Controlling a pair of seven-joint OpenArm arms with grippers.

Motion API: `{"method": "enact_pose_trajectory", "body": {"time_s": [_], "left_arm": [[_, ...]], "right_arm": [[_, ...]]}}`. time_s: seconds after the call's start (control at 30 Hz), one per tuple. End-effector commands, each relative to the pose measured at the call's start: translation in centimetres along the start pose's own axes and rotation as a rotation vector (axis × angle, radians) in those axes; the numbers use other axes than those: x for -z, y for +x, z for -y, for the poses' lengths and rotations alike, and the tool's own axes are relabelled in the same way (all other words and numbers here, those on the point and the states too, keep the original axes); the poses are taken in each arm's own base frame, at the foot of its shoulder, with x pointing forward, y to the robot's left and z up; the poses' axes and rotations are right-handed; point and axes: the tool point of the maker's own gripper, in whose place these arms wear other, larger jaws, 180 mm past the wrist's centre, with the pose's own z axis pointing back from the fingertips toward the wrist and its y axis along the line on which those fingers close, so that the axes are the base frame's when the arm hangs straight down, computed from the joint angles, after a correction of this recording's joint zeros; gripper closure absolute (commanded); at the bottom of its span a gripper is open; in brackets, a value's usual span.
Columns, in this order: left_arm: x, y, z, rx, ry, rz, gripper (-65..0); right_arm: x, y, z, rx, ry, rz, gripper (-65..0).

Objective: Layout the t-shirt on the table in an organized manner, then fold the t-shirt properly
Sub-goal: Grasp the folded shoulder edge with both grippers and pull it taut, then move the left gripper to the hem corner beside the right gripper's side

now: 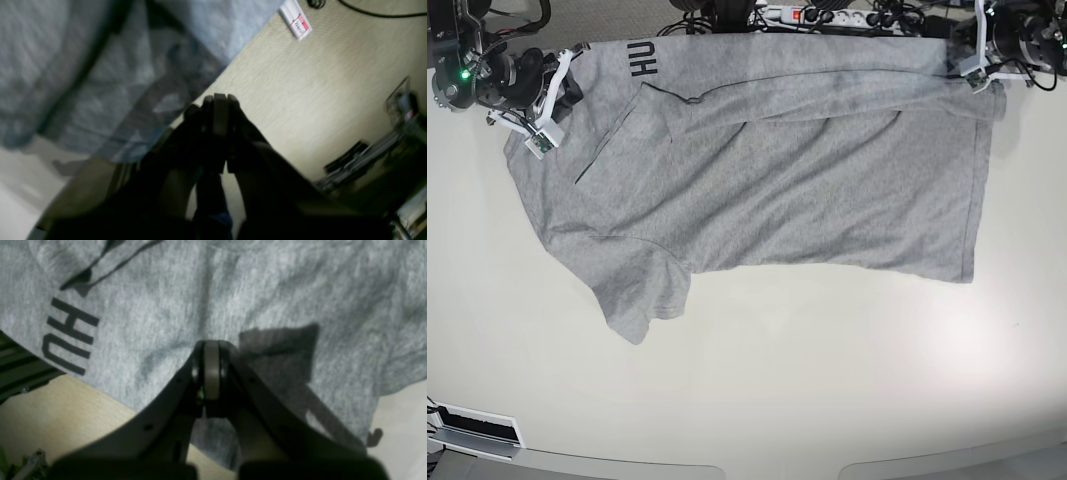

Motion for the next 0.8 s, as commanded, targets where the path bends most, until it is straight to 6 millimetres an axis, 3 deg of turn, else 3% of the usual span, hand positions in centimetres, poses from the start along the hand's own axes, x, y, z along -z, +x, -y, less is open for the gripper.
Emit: {"method": "enact_pose_trajectory", "body": {"time_s": [0.0, 0.17, 0.33, 0.47, 0.6, 0.63, 0.77], "left_arm": [[-0.9, 0.9, -1.2, 0.016, 0.031, 0.024, 0.0], [-1.6, 1.9, -2.5, 0.014, 0.058, 0.043, 0.0], [-3.1, 4.1, -3.9, -0.005, 0.068, 0.091, 0.0], [-6.2, 8.3, -5.7, -0.045, 0.092, 0.254, 0.0], [-10.3, 11.7, -8.3, -0.118, 0.124, 0.450, 0.0], [-11.5, 12.3, -9.0, -0.136, 0.140, 0.495, -1.3], [-16.9, 14.1, -12.4, -0.235, 0.223, 0.696, -29.4]], "right_arm": [[-0.2, -3.4, 1.1, -0.004, -0.053, -0.148, 0.0], [-0.5, -2.5, 1.1, -0.014, -0.059, -0.123, 0.0], [-2.0, 0.7, 0.0, -0.052, -0.041, -0.041, -1.9], [-4.1, 4.6, -0.1, -0.125, -0.082, 0.061, -13.0], [-6.0, 8.4, 0.6, -0.149, -0.140, 0.161, -15.5], [-6.3, 9.0, 0.8, -0.149, -0.151, 0.176, -15.5], [-6.9, 10.5, 1.5, -0.139, -0.175, 0.212, -15.5]]}}
